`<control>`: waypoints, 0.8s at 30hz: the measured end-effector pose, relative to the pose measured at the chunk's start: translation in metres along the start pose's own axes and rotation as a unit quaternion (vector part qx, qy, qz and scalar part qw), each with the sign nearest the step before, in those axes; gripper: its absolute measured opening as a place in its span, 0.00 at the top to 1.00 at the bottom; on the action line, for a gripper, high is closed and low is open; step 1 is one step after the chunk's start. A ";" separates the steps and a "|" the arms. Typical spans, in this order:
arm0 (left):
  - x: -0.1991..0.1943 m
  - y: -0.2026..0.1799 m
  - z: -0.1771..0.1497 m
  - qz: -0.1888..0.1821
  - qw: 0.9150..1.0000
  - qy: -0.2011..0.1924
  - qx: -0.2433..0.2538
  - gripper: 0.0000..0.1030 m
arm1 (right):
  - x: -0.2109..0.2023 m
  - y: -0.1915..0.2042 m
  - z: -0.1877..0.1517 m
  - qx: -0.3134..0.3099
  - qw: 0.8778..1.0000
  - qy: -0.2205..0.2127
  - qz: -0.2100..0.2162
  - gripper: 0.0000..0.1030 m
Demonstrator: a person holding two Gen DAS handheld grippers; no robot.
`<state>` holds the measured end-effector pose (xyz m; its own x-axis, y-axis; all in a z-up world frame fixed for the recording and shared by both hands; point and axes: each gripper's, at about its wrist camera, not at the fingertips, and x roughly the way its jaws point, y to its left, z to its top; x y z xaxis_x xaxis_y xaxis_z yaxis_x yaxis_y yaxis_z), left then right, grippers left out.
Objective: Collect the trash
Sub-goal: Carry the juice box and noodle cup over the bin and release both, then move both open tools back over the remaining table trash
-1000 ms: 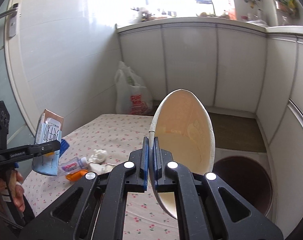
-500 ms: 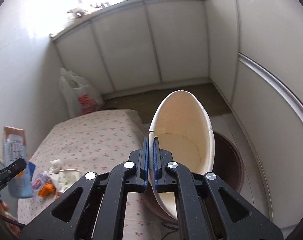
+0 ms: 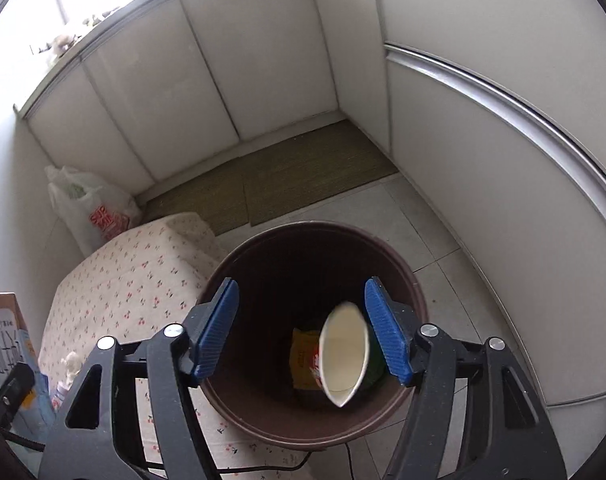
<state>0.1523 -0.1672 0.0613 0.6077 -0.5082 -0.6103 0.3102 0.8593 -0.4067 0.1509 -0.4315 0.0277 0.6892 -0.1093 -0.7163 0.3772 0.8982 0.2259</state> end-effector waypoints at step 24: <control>0.126 -0.095 0.001 -0.008 0.994 0.098 0.044 0.65 | -0.039 -0.078 0.011 0.052 0.990 -0.051 -0.119 0.13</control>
<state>0.2003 -0.3124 0.0238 0.4502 -0.5155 -0.7291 0.3858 0.8487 -0.3619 0.1015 -0.5021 0.0455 0.6303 -0.3590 -0.6883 0.5939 0.7940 0.1298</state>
